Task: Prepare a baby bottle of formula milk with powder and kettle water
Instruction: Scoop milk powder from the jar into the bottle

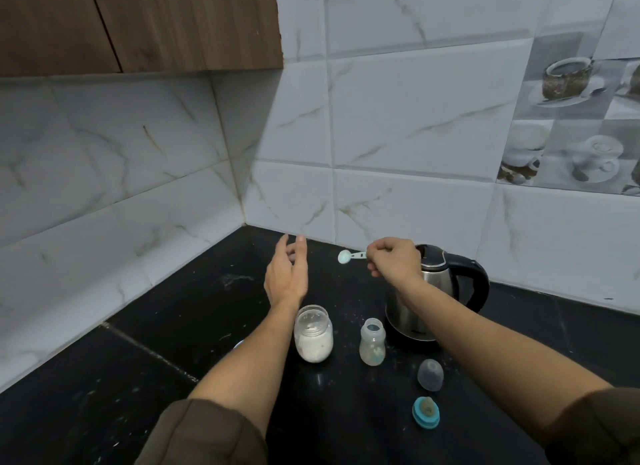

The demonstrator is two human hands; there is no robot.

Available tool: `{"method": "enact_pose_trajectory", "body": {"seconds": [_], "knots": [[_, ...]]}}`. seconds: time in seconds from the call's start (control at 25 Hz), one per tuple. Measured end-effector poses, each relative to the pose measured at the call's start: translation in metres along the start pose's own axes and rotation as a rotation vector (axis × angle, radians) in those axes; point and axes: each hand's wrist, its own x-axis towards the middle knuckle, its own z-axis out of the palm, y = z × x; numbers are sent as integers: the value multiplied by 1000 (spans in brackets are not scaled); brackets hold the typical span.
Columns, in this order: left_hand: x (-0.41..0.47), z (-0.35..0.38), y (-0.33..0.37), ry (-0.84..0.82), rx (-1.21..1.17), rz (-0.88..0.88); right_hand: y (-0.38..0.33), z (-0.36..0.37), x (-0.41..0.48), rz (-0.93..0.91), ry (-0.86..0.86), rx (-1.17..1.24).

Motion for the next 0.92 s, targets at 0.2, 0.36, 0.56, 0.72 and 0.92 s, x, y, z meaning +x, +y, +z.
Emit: {"method": "enact_pose_trajectory", "body": {"seconds": [0.2,0.36,0.56,0.72,0.92], "knots": [[4,-17,-30,-23,66,-38,15,51,-14,-146,-269,-400],[6,-22,-53,-69,87,-55,26,86,-22,-269,-478,-732],[18,-20,-71,-144,95,-78,42,107,-21,-301,-605,-965],[27,-15,-70,-156,95,-74,50,111,-16,-342,-641,-1022],[32,-5,-54,-168,118,-28,37,95,-6,-442,-523,-975]]}}
